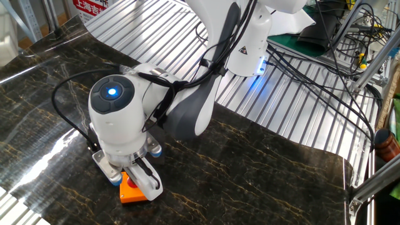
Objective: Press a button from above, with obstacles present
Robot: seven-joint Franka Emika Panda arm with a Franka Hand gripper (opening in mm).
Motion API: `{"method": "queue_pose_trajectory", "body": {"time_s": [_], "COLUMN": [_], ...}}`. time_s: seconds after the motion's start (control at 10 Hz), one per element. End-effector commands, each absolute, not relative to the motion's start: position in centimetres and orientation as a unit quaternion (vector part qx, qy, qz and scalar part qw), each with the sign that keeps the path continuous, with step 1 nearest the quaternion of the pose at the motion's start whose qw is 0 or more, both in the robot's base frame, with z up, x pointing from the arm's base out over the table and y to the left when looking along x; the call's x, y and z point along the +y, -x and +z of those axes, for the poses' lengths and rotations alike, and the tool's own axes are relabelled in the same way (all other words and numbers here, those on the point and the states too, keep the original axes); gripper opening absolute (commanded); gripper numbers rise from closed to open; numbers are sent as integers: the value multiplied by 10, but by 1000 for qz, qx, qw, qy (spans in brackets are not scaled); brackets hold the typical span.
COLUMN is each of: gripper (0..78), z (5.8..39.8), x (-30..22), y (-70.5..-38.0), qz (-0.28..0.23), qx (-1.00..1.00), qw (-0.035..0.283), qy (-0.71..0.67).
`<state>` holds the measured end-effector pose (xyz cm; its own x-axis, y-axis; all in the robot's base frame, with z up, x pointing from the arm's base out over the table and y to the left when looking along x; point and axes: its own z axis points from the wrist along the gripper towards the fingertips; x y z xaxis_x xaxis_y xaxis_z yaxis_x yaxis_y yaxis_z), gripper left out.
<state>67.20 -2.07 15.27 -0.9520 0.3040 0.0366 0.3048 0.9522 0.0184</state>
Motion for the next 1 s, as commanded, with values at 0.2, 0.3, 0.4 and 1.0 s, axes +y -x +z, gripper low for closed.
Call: {"method": "queue_pose_trajectory", "body": {"time_s": [0.2,0.3,0.4,1.0], "gripper": [0,0,0,0], "z": [173,177,186,195], "x": [-23,-22,-19,-14], "y": [-666,-664,-659,-654], "qz": [-8,-8,-8,-8], "qx": [-987,-987,-988,-988], "qw": [24,26,34,42], "qy": [157,156,150,149]}}
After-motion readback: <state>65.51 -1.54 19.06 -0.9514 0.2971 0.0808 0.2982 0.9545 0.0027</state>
